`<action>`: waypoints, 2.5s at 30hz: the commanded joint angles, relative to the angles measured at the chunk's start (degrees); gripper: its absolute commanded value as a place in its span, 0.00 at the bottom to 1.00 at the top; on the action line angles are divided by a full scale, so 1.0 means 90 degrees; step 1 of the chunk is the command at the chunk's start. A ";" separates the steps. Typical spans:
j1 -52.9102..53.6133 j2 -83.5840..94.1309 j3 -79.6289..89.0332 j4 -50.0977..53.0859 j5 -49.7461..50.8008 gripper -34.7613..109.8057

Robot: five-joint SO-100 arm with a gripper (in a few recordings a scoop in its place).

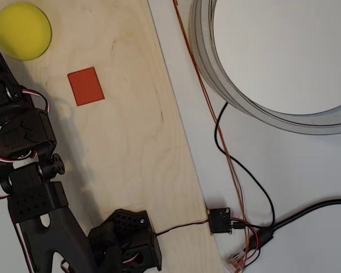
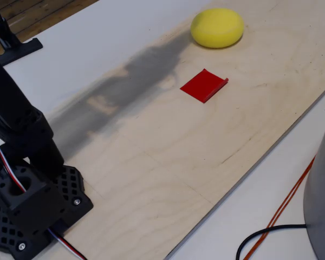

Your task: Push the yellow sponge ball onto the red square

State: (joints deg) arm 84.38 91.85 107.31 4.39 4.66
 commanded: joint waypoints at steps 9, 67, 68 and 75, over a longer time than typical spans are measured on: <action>-0.0146 -0.1631 -0.2441 0.1406 0.0254 0.39; 0.0195 -0.5322 -0.5479 0.2686 0.1768 0.41; 0.0195 -0.5254 -0.5332 0.2686 0.1885 0.41; 0.0186 -0.4766 -0.4375 0.2686 0.2520 0.41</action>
State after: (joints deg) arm 85.87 45.35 64.86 27.33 25.31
